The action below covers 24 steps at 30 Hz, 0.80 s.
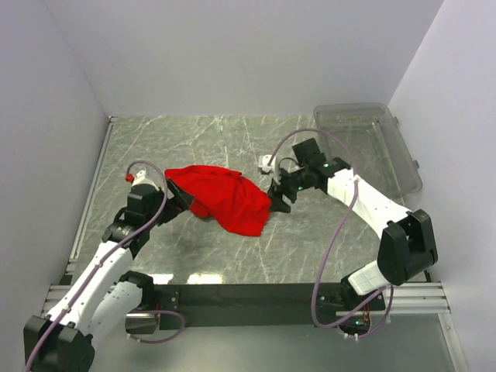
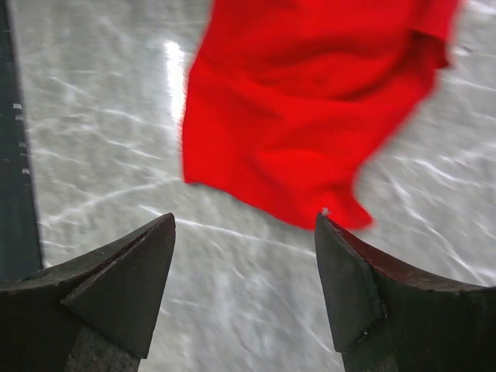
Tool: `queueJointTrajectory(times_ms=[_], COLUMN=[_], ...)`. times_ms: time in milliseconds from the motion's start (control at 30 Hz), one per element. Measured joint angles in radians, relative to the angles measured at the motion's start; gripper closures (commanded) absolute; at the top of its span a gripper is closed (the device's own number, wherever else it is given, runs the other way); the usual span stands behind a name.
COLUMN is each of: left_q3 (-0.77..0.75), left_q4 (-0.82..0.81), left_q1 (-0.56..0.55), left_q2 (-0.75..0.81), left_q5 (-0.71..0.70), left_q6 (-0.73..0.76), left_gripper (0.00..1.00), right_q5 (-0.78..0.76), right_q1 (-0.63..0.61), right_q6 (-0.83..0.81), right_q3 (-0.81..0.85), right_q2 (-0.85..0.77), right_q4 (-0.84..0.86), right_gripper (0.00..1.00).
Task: Fold and stack the t-shirts
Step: Flatten the tshirt out
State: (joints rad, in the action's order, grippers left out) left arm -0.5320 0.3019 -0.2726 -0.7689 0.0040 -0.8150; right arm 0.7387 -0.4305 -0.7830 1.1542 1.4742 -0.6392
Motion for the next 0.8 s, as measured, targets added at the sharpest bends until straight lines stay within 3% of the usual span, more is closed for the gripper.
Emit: queueJointTrajectory(times_ms=[133,300,500,800], left_q3=[0.015,0.099,0.154,0.174], left_q4=[0.014,-0.08,-0.181,-0.335], left_q1=[0.0,0.0,0.0,-0.001], left_q2=[-0.023,-0.063,-0.222,-0.338], left_q5=[-0.021,0.0,0.051,0.051], left_q6=[-0.075,-0.181,-0.267,-0.328], left_gripper=[0.19,0.3,0.32,0.35], right_q5=[-0.016,-0.06,-0.096,-0.136], right_q1=[-0.074,-0.142,-0.221,-0.226], right_q6=[0.064,0.146,0.215,0.28], right_q3=[-0.042,-0.085,-0.158,-0.203], right_q2=[0.0,0.002,0.003,0.003], right_q4=[0.043,0.092,0.138,0.188], right_gripper=[0.25,0.28,0.28,0.28])
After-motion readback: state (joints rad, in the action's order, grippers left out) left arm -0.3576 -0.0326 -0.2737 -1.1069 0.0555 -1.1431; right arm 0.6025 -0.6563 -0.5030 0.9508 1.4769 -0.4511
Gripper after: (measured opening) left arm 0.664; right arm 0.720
